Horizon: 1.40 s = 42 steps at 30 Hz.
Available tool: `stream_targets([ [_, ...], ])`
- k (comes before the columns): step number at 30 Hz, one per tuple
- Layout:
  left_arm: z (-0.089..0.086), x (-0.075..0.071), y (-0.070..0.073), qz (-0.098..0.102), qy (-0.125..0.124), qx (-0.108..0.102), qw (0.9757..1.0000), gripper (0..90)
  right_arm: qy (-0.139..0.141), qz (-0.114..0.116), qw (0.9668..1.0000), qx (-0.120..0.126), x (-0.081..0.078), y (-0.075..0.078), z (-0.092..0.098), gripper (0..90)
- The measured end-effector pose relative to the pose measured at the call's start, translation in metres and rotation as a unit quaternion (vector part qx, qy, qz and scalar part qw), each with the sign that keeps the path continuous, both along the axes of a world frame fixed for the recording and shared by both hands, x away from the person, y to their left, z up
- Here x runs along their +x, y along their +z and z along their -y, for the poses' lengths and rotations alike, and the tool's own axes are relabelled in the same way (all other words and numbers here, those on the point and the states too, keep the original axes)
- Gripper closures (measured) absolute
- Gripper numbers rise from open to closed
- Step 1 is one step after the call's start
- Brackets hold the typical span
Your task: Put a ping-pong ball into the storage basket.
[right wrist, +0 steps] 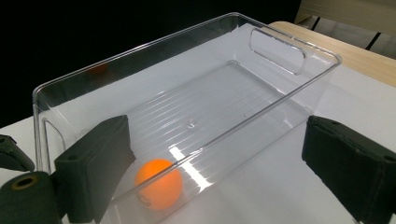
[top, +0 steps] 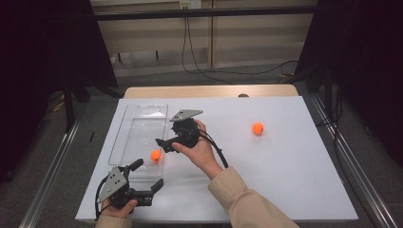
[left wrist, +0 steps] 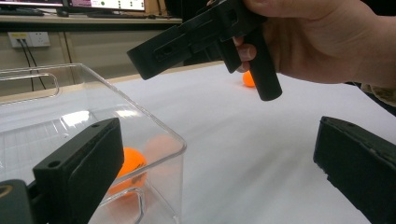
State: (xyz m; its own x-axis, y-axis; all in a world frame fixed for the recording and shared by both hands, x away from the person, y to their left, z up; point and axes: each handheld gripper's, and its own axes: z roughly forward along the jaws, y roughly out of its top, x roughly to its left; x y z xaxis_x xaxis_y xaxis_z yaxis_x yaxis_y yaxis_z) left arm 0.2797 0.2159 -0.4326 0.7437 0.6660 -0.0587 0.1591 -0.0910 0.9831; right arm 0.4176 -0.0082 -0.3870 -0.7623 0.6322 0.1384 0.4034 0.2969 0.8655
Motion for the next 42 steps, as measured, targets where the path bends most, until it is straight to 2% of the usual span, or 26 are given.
stream_targets([
  [8,0.0,0.001,0.0,0.003,-0.003,0.007,1.0,1.6,-0.007,0.003,1.0,0.002,-0.002,0.001,0.009,5.9],
  [42,0.002,0.001,0.001,0.003,-0.002,0.002,1.0,1.4,-0.023,0.005,0.9997,-0.006,-0.004,-0.004,0.044,3.8],
])
